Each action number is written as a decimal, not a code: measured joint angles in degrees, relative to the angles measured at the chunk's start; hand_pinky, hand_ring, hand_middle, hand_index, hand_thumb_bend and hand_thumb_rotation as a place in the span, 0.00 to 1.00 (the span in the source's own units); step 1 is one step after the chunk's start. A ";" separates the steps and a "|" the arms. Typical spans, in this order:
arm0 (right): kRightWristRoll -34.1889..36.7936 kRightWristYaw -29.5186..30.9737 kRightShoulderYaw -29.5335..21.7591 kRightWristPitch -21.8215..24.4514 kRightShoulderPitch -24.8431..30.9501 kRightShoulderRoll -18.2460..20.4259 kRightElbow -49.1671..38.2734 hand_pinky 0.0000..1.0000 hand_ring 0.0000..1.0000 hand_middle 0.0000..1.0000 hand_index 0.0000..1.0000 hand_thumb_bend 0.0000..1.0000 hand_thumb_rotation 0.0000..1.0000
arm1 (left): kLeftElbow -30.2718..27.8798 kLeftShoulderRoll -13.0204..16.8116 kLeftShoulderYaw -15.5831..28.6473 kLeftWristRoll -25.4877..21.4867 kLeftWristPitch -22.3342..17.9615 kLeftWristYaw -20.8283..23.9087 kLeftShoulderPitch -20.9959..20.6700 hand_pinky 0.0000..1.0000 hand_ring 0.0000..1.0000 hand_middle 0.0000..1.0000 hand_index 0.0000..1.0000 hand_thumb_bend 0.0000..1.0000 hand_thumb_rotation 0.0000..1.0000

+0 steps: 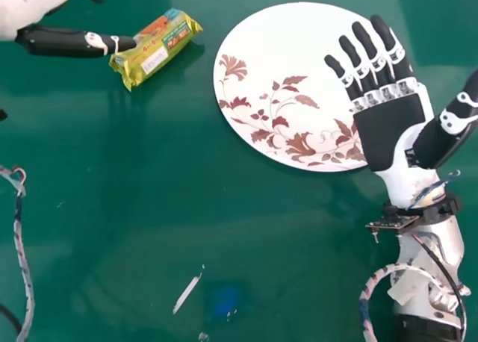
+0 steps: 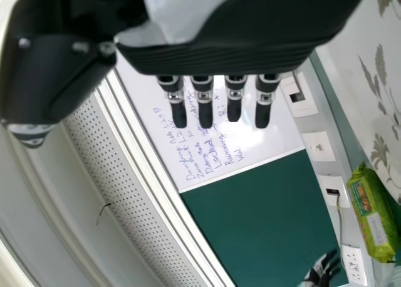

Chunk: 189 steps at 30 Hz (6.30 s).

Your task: Pick up biscuit and place it in the plate

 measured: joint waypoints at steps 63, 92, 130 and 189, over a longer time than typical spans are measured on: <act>-2.08 -7.13 4.22 2.04 4.55 0.09 -7.74 0.90 1.00 1.00 1.00 1.00 0.55 | 26.26 -11.80 -12.85 8.50 -4.86 -15.63 -22.48 1.00 1.00 1.00 0.97 1.00 0.83; -1.38 -7.45 3.39 4.75 4.90 -1.88 -10.21 1.00 1.00 1.00 1.00 1.00 0.56 | 34.65 -15.49 -17.86 10.20 -6.97 -12.02 -26.51 1.00 1.00 1.00 1.00 1.00 0.78; 2.96 -8.07 -1.01 7.78 4.90 -4.46 -12.94 1.00 1.00 1.00 1.00 1.00 0.54 | 21.81 -10.42 -15.74 17.14 -5.56 -5.15 -12.47 1.00 1.00 1.00 1.00 1.00 0.74; -2.06 -14.44 -0.15 -5.81 1.43 3.53 -11.02 0.58 0.76 0.84 0.84 0.94 0.54 | 11.03 -10.62 -13.52 23.81 -4.44 -13.48 -10.22 0.23 0.23 0.42 0.51 0.52 0.00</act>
